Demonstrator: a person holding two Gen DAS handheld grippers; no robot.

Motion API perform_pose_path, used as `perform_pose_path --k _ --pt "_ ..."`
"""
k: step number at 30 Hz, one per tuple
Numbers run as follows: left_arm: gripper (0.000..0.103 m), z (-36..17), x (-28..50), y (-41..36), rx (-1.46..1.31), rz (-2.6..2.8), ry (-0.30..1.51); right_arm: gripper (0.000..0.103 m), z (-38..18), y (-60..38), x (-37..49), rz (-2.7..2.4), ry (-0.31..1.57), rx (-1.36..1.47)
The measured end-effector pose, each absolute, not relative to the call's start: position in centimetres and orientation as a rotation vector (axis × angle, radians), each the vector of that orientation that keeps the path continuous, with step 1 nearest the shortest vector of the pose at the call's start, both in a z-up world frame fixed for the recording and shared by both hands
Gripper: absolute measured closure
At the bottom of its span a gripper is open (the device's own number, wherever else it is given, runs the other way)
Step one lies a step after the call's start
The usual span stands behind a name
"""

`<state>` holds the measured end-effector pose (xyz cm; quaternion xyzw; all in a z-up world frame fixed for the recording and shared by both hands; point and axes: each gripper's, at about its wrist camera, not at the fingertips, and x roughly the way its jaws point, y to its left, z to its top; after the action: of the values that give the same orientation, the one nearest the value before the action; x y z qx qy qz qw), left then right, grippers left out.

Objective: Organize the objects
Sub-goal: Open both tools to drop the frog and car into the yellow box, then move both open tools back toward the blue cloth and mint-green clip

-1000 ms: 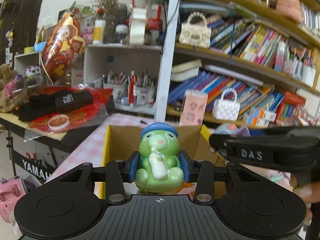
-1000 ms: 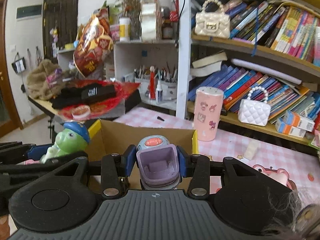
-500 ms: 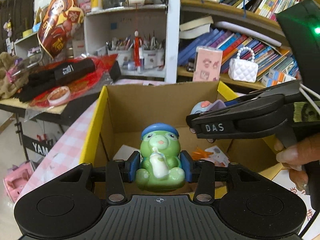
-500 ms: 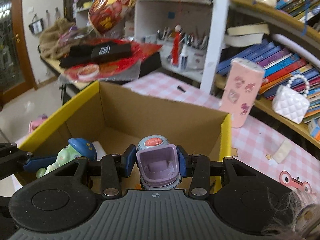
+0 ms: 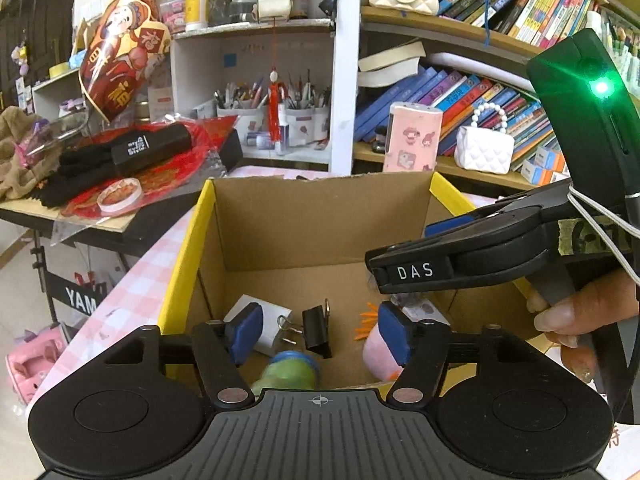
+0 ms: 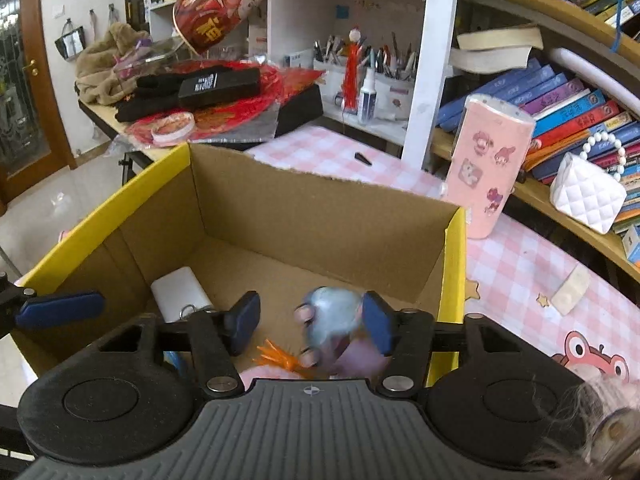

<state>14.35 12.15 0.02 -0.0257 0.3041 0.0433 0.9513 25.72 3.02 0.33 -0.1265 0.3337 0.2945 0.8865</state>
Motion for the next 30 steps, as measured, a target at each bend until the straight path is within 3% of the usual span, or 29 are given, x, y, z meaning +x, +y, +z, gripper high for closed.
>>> perform_pose_path --k 9,17,30 --pt "0.02 1.7 12.3 12.8 -0.075 0.081 0.526 0.042 2.6 1.5 23.3 0.538 0.601 -0.191" --pt "0.02 3.2 9.0 13.6 -0.123 0.056 0.458 0.036 5.3 -2.8 18.9 0.399 0.476 -0.024" --pt "0.02 1.3 2.9 12.6 -0.109 -0.014 0.54 0.036 2.0 -5.1 9.6 0.313 0.596 -0.019"
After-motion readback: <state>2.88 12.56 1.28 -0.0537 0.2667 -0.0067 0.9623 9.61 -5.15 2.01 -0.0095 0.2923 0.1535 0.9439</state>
